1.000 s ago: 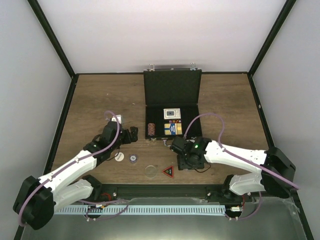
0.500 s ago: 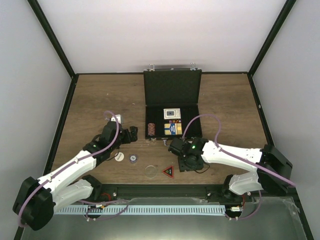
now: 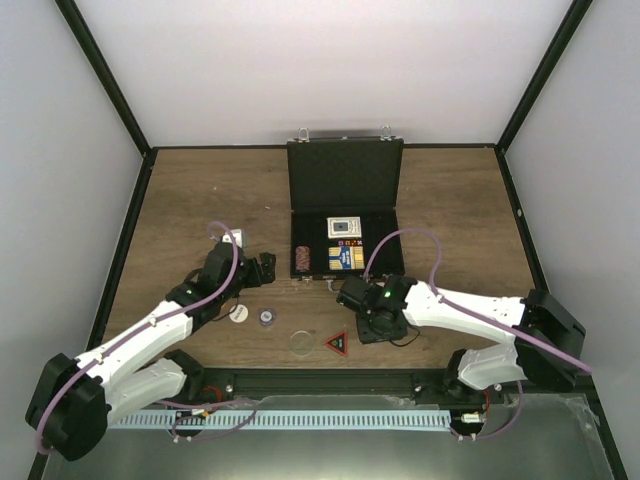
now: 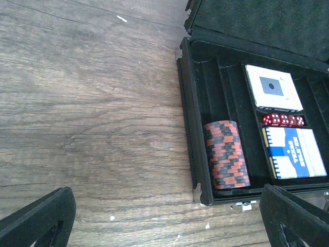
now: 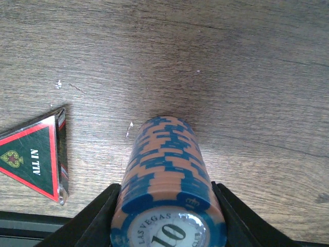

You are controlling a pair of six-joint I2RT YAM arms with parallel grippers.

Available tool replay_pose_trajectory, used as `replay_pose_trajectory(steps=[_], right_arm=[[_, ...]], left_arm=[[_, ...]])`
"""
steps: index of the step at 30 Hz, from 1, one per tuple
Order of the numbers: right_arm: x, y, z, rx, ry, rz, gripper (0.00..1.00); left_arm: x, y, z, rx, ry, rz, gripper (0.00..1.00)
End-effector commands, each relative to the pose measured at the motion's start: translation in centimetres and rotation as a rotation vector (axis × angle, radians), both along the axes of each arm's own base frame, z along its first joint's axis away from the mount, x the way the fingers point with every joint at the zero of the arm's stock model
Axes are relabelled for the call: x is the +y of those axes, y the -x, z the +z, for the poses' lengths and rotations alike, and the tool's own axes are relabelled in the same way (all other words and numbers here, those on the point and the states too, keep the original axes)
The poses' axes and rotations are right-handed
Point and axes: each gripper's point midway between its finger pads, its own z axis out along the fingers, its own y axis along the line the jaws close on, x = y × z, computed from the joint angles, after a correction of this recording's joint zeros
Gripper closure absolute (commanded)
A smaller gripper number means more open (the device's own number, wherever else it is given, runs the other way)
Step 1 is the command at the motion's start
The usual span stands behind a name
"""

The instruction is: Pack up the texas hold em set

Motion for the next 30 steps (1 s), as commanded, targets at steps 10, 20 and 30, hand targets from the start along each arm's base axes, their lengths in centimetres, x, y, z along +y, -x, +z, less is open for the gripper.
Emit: replay_pose_trajectory(steps=[10, 20, 30], right_arm=[[2.5, -3.0, 5.0, -0.126, -0.189, 0.064, 0.74], [6.2, -7.8, 12.3, -0.131, -0.673, 0.248, 0.75], [9.4, -4.9, 17.6, 0.013, -1.029, 0.393, 0.75]], left_arm=[[-2.1, 0.4, 5.1, -0.157, 0.06, -0.168, 0.0], [-10.7, 7.2, 9.0, -0.194, 0.269, -0.749, 0.09], [-13.9, 11.8, 8.4, -0.19, 0.215, -0.932, 0.06]])
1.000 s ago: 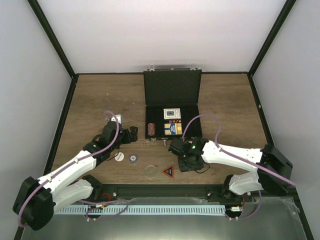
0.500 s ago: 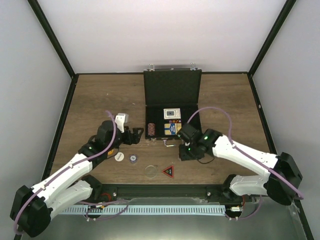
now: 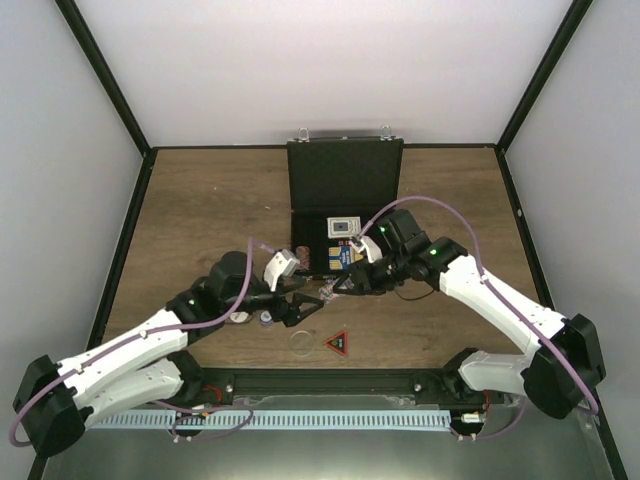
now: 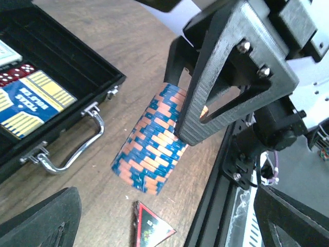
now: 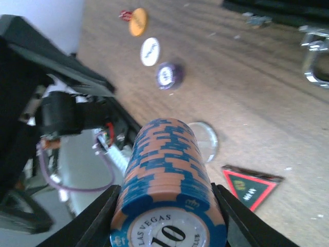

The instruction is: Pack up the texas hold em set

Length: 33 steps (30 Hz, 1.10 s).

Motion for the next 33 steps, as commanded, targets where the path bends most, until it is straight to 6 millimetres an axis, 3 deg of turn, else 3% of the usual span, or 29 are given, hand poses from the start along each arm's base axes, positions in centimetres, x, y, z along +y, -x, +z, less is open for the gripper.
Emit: replay_pose_trajectory(steps=[1, 8, 16, 19, 22, 24, 29, 33], right_arm=[[2.2, 1.3, 5.5, -0.024, -0.226, 0.137, 0.75], [2.3, 2.4, 6.1, -0.01, -0.249, 0.16, 0.76], [2.4, 3.0, 5.3, 0.014, -0.24, 0.191, 0.76], [2.5, 3.1, 5.3, 0.015, -0.242, 0.2, 0.76], [2.6, 3.1, 5.0, 0.023, -0.238, 0.205, 0.76], [2.6, 3.1, 4.8, 0.03, -0.236, 0.207, 0.76], [2.8, 3.0, 4.8, 0.025, -0.237, 0.21, 0.76], [2.9, 3.0, 5.0, 0.023, -0.245, 0.215, 0.76]], left_arm=[[-1.2, 0.6, 0.8, -0.067, -0.024, -0.054, 0.06], [-3.6, 1.3, 0.2, -0.119, -0.085, -0.108, 0.07], [-5.4, 2.1, 0.4, -0.15, -0.102, -0.167, 0.24], [-5.4, 2.2, 0.4, -0.171, -0.124, -0.161, 0.22], [-5.2, 2.1, 0.6, -0.194, -0.135, -0.147, 0.11], [-5.1, 2.2, 1.0, -0.209, -0.131, -0.145, 0.11], [-5.3, 2.6, 1.1, -0.22, -0.136, -0.159, 0.35], [-5.3, 2.9, 0.5, -0.209, -0.164, -0.171, 0.41]])
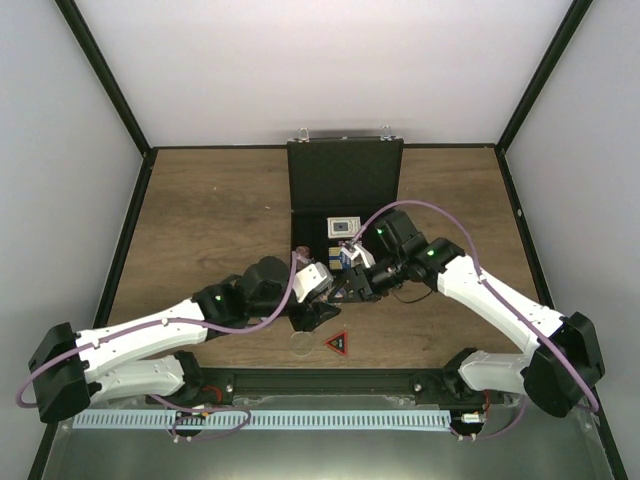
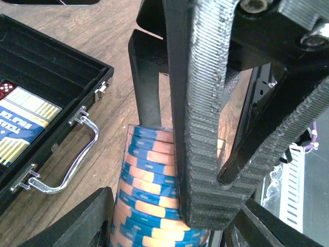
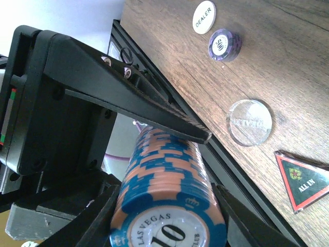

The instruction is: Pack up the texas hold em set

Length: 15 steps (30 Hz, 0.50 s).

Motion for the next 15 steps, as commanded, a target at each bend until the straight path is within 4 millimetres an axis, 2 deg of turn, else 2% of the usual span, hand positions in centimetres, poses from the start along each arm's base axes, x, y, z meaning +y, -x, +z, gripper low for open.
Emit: replay_pose_trajectory(steps=[1, 4, 11, 15], right_arm=[[1.0, -0.3, 2.8, -0.072, -0.095, 0.039, 0.76], [1.2, -0.3, 3.1, -0.072, -0.105, 0.047, 0.76], [1.2, 0.0, 3.2, -0.072, -0.112, 0.061, 0.76], [0.9, -0.1, 2.6, -0.081, -0.093, 0.044, 0.73]], left_arm=[[-0.7, 0.8, 1.4, -0.024, 0.015, -0.04, 0.42], [-0.8, 0.9, 0.8, -0.03, -0.014, -0.039, 0.44], [-1.3, 1.4, 0.2, -0.042, -0.061, -0.044, 0.68], [-1.6, 1.5, -0.4, -0.034, -0.076, -0.032, 0.72]])
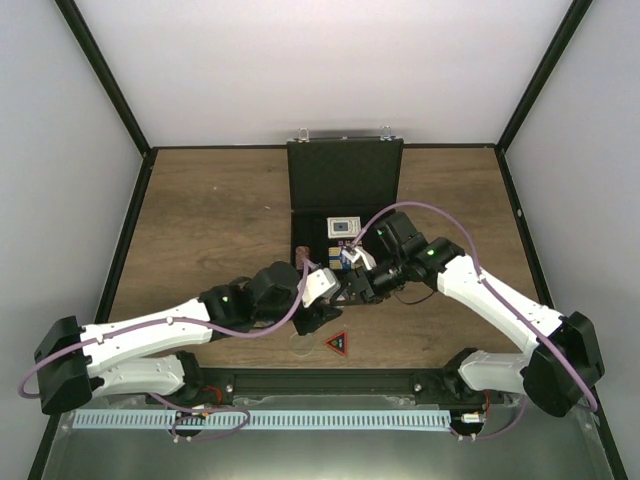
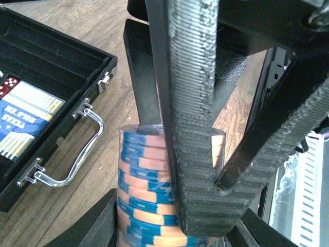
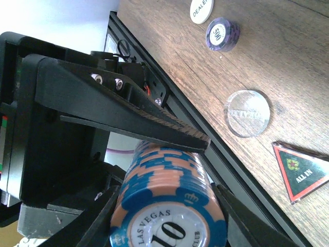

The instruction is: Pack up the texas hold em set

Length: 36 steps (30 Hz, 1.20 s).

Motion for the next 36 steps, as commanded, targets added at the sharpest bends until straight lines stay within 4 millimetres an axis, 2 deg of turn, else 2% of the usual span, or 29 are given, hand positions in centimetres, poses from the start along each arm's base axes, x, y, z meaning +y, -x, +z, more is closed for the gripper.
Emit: replay_pose_trajectory(steps=[1, 6, 9, 12, 15, 20, 26, 36], right_arm=[[1.1, -1.0, 2.5, -0.101, -0.093, 0.006, 0.69], [0.7, -2.0, 1.4, -0.134, -0.052, -0.066, 0.43], [0.2, -2.7, 1.1, -0.159, -0.02, -0.118, 0.24], [-0.8, -4.4, 0.9, -0.207, 0.065, -0.224, 0.12], [-2.1, -5.8, 1.7, -0.266, 0.118, -0.334, 0.02], [-4.2, -6.9, 2.7, -0.339, 0.163, -0.453, 0.0], [-7.0, -8.1, 2.3, -0.404, 0.253, -0.557, 0.0], [-9.7, -7.8, 2.6, -0.465, 0.295, -0.647, 0.0]], left_arm=[[-1.2, 0.8, 0.2, 0.008, 0.002, -0.016, 0.73], [-0.7, 0.2, -0.4, 0.024, 0.001, 0.056, 0.77], [0.0, -0.1, -0.4, 0.039, 0.025, 0.105, 0.78], [0.9, -0.4, -0.2, 0.052, 0.051, 0.161, 0.78], [1.9, -0.9, 0.0, 0.076, 0.065, 0.239, 0.79], [4.4, -2.7, -1.6, 0.129, -0.033, 0.436, 0.8], [5.4, -4.8, -1.3, 0.196, -0.037, 0.564, 0.8], [7.2, -10.4, 2.3, 0.238, 0.045, 0.709, 0.8]])
